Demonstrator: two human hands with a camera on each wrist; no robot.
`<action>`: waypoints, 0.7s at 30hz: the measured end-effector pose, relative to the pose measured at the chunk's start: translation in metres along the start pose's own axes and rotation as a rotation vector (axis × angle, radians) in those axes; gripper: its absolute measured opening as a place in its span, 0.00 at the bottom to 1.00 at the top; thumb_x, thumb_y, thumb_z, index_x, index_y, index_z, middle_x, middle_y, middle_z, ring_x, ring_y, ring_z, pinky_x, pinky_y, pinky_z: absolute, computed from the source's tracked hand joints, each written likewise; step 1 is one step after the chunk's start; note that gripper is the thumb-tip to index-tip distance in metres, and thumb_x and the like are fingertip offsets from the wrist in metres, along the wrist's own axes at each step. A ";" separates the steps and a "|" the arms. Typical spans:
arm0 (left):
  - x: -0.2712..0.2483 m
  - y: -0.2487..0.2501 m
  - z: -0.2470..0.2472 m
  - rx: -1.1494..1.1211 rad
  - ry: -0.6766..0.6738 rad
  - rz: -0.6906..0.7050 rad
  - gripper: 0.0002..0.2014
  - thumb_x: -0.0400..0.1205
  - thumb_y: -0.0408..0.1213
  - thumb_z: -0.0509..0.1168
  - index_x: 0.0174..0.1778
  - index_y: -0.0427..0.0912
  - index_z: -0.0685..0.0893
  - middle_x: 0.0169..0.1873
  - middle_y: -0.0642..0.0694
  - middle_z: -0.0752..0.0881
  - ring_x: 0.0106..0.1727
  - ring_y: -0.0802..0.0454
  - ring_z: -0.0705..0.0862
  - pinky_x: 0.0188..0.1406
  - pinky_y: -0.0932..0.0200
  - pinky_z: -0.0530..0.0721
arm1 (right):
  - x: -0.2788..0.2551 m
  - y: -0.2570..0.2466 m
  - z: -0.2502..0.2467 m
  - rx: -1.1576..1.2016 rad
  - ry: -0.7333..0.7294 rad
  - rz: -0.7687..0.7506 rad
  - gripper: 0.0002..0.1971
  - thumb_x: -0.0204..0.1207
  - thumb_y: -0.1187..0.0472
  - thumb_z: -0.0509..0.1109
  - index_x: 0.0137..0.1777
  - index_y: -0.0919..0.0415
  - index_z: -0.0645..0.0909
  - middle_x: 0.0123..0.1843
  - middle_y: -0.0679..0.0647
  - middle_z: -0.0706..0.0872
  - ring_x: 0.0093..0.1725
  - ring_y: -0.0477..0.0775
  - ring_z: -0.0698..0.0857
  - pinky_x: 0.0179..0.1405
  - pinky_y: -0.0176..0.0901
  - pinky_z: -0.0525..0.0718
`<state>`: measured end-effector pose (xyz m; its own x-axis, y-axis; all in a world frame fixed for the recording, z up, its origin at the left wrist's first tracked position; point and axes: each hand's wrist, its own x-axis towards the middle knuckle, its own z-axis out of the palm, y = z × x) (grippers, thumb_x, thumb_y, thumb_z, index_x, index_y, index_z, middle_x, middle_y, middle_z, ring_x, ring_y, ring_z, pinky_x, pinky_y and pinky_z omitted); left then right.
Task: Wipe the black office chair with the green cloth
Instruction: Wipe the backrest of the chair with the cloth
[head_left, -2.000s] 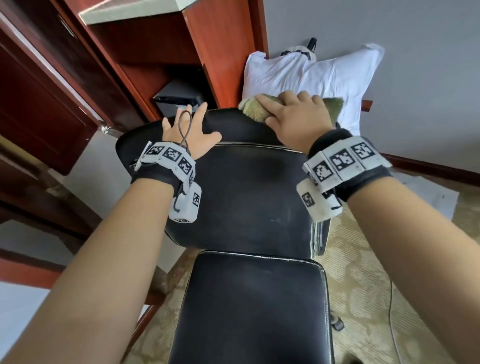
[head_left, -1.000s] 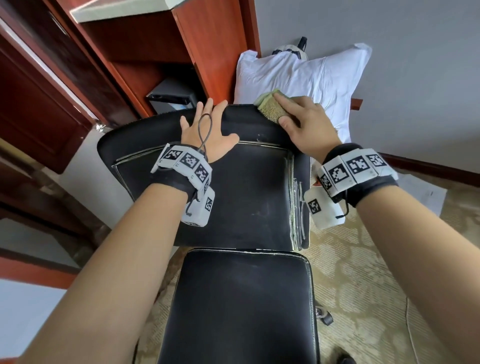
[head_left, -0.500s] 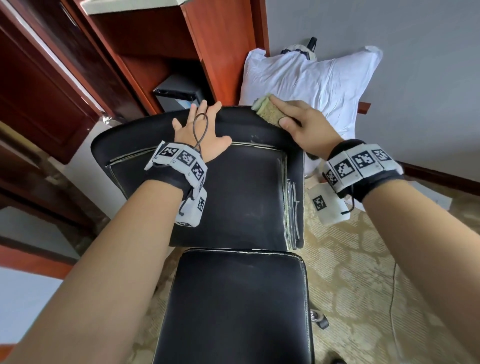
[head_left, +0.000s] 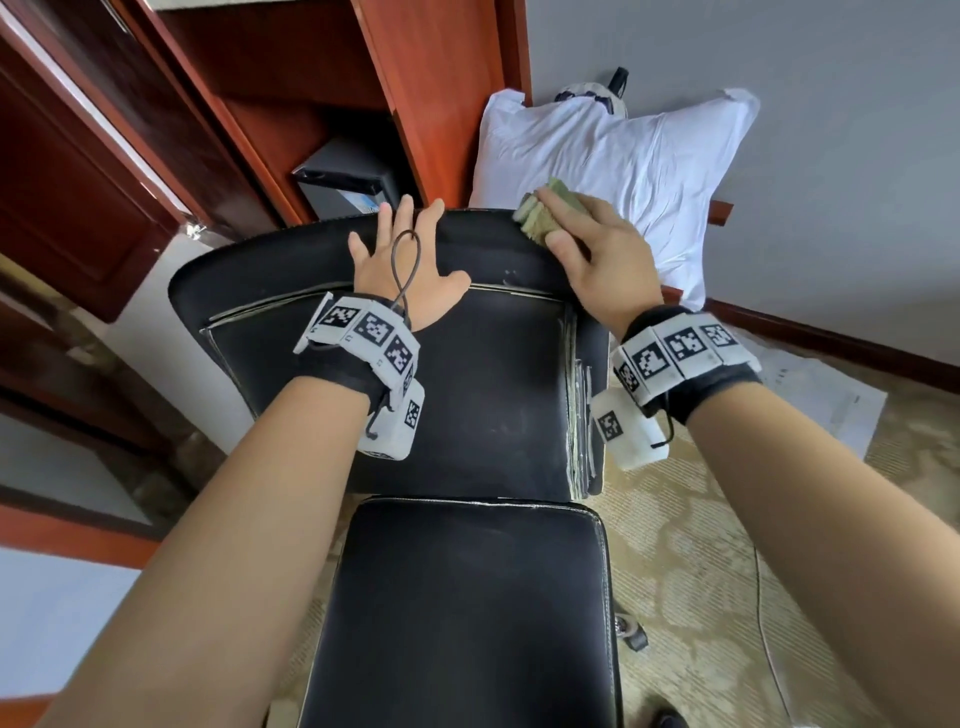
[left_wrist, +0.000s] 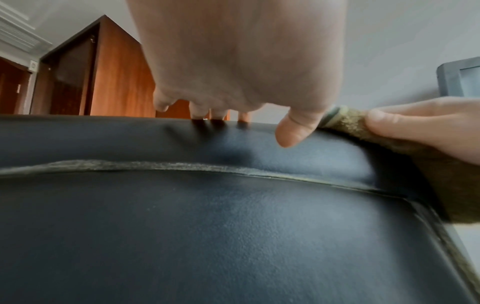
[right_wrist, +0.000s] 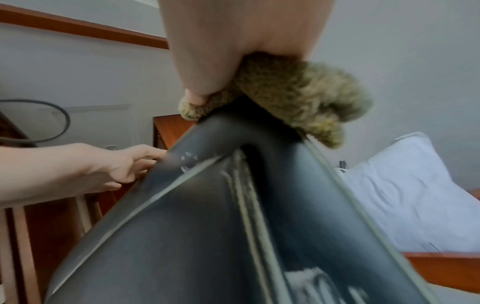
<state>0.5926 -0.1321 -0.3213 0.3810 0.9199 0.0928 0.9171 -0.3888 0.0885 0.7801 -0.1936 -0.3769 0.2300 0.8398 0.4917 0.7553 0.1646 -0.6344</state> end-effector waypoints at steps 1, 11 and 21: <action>0.000 -0.001 0.000 0.007 0.001 0.000 0.38 0.79 0.47 0.62 0.83 0.49 0.51 0.83 0.43 0.49 0.84 0.44 0.44 0.78 0.33 0.44 | -0.008 0.004 -0.001 0.070 0.041 -0.033 0.22 0.81 0.54 0.59 0.75 0.52 0.72 0.72 0.60 0.76 0.70 0.58 0.76 0.72 0.40 0.68; -0.003 -0.001 -0.001 -0.058 -0.016 0.015 0.38 0.80 0.46 0.62 0.83 0.49 0.51 0.84 0.44 0.48 0.84 0.45 0.42 0.78 0.34 0.44 | -0.032 0.005 -0.006 0.197 0.155 0.069 0.23 0.80 0.63 0.62 0.75 0.58 0.72 0.73 0.58 0.76 0.70 0.46 0.73 0.70 0.24 0.63; 0.000 -0.005 0.001 0.045 -0.003 0.045 0.39 0.80 0.48 0.62 0.83 0.48 0.49 0.83 0.42 0.48 0.84 0.44 0.44 0.78 0.36 0.44 | 0.041 -0.041 -0.005 -0.296 -0.273 0.032 0.21 0.85 0.46 0.52 0.76 0.40 0.67 0.68 0.52 0.80 0.67 0.57 0.77 0.59 0.48 0.74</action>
<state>0.5884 -0.1303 -0.3230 0.4221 0.9019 0.0922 0.9035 -0.4269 0.0395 0.7614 -0.1686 -0.3282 0.1145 0.9553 0.2725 0.9036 0.0138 -0.4281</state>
